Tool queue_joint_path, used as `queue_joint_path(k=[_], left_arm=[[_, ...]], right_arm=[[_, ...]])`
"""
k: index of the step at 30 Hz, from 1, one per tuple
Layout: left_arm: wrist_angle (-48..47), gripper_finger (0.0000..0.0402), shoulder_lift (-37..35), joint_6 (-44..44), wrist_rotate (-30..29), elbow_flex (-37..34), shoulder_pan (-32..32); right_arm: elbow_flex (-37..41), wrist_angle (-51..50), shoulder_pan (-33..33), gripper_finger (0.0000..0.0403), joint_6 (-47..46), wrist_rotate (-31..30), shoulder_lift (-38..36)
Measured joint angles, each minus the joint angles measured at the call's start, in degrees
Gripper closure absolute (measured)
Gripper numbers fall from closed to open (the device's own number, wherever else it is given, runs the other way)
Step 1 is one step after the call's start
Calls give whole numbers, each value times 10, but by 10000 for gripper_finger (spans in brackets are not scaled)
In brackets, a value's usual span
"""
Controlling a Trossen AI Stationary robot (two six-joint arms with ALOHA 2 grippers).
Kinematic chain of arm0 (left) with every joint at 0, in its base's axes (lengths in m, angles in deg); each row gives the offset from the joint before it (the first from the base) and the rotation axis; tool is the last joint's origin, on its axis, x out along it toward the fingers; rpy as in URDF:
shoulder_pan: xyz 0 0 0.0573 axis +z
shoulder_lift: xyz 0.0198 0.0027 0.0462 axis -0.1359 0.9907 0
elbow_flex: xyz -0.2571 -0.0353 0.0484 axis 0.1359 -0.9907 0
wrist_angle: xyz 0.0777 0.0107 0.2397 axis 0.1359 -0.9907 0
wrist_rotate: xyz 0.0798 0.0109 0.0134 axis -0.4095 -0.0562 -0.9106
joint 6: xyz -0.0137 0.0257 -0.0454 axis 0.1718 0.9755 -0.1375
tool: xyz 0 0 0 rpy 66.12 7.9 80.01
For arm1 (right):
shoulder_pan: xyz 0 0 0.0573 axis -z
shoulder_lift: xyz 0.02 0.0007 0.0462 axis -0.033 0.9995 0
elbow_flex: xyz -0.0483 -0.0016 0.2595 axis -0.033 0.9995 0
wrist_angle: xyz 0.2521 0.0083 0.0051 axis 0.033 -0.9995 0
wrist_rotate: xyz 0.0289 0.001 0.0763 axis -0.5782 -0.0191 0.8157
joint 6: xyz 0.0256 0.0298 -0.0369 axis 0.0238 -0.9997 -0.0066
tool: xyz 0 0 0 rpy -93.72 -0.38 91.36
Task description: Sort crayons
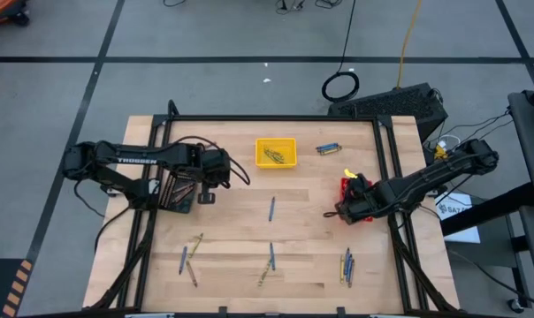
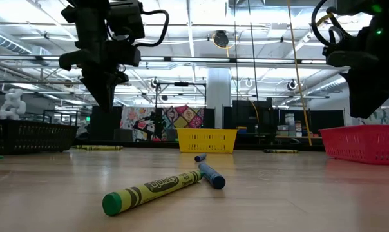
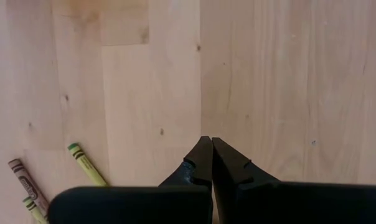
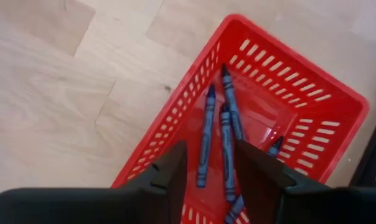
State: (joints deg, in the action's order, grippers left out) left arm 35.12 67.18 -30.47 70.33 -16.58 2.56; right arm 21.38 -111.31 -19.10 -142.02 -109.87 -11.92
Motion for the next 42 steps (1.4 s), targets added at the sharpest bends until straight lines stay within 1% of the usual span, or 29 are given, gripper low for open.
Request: queue_joint_path(k=[4, 9, 12, 19, 28, 38, 41, 42], left_arm=[[6, 401, 0, 0, 0, 0, 0], [6, 401, 0, 0, -1, 0, 0], [9, 401, 0, 0, -3, 0, 0], [43, 401, 0, -2, -28, 0, 0], [50, 401, 0, -2, -28, 0, 0], [124, 401, 0, -2, -30, 0, 0], [146, 401, 0, -25, -30, 0, 0], [144, 401, 0, -24, -21, 1, 1]], right_arm=[[0, 4, 0, 316, 4, 10, 0], [0, 4, 0, 350, 6, -20, 0], [0, 4, 0, 359, 10, -19, 0], [0, 4, 0, 362, 19, -17, 0], [0, 5, 0, 362, 19, -17, 0], [0, 31, 0, 362, 19, -17, 0], [0, 49, 0, 362, 19, -17, 0], [0, 57, 0, 362, 19, -17, 0]])
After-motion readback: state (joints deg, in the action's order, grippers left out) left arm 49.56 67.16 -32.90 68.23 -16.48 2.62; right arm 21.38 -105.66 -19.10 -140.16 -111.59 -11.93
